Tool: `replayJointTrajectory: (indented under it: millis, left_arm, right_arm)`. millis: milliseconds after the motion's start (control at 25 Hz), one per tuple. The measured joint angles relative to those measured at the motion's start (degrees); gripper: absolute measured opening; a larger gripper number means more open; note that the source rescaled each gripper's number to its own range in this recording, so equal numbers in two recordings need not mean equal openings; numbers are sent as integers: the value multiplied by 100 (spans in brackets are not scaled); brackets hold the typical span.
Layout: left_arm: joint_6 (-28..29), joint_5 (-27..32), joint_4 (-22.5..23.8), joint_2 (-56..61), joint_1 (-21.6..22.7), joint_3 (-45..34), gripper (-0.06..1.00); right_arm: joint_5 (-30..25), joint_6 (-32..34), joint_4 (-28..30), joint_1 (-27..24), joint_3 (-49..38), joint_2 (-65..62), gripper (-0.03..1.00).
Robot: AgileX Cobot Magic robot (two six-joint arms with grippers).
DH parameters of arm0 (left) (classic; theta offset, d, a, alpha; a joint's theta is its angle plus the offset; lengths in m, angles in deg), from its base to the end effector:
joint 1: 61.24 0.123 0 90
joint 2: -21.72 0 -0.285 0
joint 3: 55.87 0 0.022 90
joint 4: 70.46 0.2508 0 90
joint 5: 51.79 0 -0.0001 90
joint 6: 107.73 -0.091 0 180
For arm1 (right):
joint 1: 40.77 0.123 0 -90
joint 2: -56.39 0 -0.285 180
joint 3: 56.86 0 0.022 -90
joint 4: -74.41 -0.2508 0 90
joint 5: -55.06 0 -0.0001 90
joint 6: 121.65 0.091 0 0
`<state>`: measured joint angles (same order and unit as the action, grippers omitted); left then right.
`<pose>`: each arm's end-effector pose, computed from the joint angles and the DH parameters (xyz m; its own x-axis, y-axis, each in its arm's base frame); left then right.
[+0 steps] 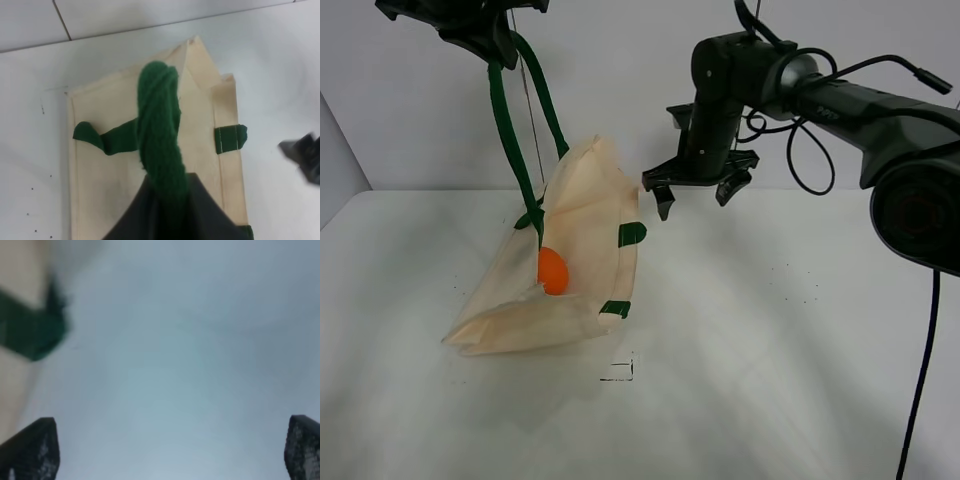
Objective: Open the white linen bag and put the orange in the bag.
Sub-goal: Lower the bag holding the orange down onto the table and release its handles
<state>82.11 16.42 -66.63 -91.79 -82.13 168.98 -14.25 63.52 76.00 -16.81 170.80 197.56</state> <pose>0.3770 -0.1378 0.4298 -0.7203 0.1185 -0.6835 0.2131 0.9755 -0.0554 0.4583 0.2011 0.2214 -0.9023 -0.3131 -0.2965 -0.3275 0.9448 -0.0010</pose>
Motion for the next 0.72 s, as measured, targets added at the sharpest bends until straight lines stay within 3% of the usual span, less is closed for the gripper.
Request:
replayJointTrajectory:
  millis: [440, 720]
  left_arm:
    - [0, 0, 0, 0, 0, 0, 0]
    - [0, 0, 0, 0, 0, 0, 0]
  right_arm:
    - [-2, -148, -159, -1809, 0, 0, 100]
    - [-2, -231, -302, -2160, 0, 0, 100]
